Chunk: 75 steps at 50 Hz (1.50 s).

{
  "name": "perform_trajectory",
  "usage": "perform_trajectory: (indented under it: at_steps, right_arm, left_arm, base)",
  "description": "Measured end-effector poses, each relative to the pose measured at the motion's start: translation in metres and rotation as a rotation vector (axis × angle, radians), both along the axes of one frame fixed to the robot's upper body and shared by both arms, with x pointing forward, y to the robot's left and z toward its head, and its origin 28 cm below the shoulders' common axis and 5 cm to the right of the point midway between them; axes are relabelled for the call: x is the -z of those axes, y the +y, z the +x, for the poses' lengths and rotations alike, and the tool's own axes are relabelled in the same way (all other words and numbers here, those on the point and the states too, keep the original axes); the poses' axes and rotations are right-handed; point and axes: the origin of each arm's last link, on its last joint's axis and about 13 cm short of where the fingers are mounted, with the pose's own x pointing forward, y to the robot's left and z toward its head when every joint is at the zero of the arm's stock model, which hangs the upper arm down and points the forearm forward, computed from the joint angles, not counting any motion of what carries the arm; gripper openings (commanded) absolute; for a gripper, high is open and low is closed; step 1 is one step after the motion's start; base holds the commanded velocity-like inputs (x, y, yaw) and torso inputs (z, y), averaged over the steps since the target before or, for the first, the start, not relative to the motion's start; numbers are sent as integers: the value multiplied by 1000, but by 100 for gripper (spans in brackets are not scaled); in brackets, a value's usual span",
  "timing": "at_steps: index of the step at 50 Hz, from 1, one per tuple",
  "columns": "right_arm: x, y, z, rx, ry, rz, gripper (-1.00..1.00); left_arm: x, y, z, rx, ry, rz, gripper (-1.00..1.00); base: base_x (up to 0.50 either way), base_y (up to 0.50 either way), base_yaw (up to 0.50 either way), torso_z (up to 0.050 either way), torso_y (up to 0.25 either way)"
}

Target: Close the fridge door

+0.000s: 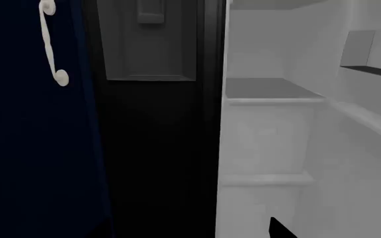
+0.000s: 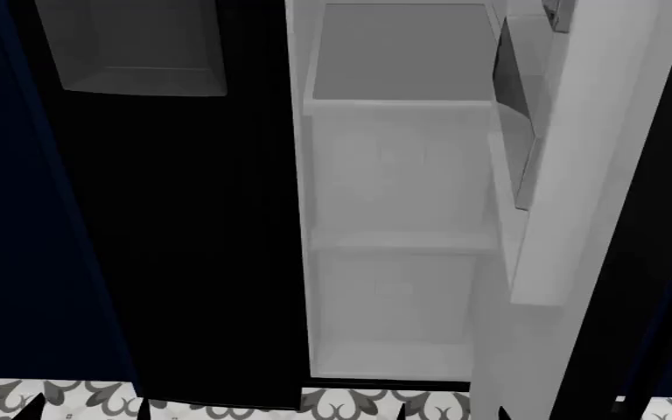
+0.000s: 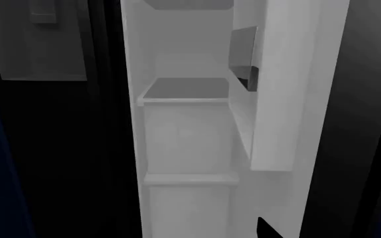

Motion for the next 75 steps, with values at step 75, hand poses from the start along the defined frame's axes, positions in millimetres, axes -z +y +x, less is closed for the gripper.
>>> perform_trajectory:
  at_steps: [75]
  right_arm:
    - [-9, -11, -2, 48, -74, -53, 100]
  left_arm:
    - [-6, 1, -4, -18, -62, 7, 100]
  base:
    - [-217, -331, 0, 0, 0]
